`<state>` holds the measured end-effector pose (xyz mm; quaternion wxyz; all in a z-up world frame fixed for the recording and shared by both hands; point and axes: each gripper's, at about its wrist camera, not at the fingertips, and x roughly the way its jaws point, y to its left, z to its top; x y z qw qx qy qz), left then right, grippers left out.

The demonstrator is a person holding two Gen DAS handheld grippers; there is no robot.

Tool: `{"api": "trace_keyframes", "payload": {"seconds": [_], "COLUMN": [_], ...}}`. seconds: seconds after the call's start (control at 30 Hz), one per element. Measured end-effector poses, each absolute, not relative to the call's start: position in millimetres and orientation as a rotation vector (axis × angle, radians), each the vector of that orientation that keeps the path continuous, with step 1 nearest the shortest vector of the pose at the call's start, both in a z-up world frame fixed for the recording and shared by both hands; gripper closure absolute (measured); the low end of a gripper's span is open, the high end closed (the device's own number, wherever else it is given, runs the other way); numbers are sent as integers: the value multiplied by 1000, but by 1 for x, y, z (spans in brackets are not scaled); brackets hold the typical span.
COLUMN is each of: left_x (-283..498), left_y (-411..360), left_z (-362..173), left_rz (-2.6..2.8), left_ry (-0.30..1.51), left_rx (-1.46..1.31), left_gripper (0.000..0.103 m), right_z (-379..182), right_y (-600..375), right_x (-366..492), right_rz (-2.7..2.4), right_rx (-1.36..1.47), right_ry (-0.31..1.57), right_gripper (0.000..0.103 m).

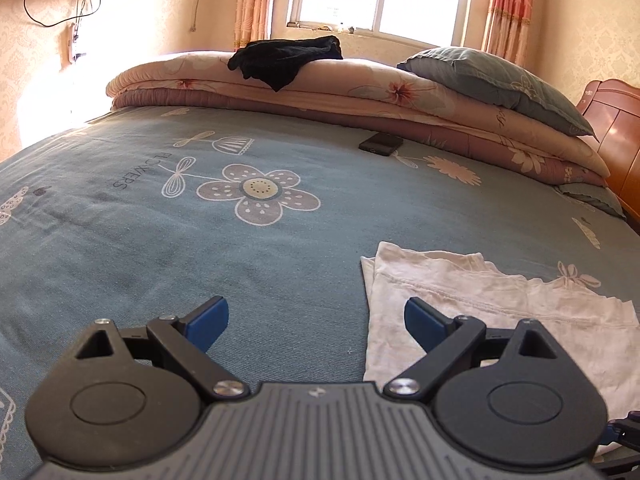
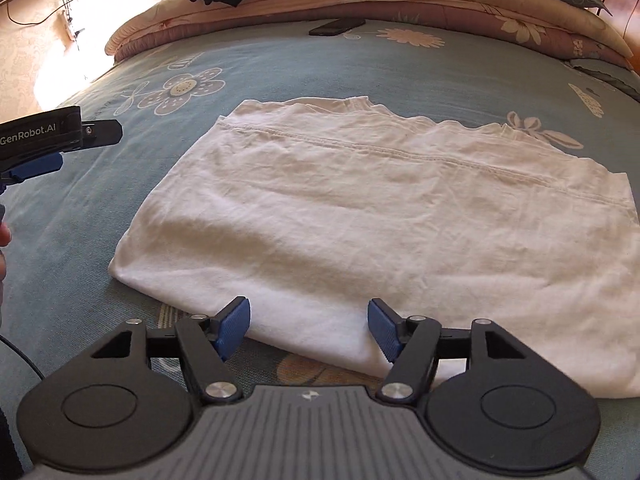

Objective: Fold clothes

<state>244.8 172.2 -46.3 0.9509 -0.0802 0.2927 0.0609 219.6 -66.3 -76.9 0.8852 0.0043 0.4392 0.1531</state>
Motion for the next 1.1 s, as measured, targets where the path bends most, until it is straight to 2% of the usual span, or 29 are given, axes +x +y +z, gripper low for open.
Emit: {"api": "trace_keyframes", "payload": {"seconds": [0.2,0.7,0.77,0.9,1.1], "left_x": [244,244,238,222,201], "left_y": [148,65,51,25,9], "left_z": [-42,-47,-44,-36,-21], "left_rz": [62,-115,-160,-226,-244], "left_ry": [589,648,636,595,508], "left_rx": [-113,26,46,85,88], "left_gripper": [7,7,7,7,7], "right_z": [-64,-33,-23,-3,-1], "right_y": [-68,-129,-138,-159,-191], "right_x": [205,169,158,129,103], "right_rz": [285,81,49,-15,-29], "right_rx": [-46,-60,-66,-82,-69], "right_ry": [875,823,803,736,689], "right_gripper": [21,12,11,0,0]}}
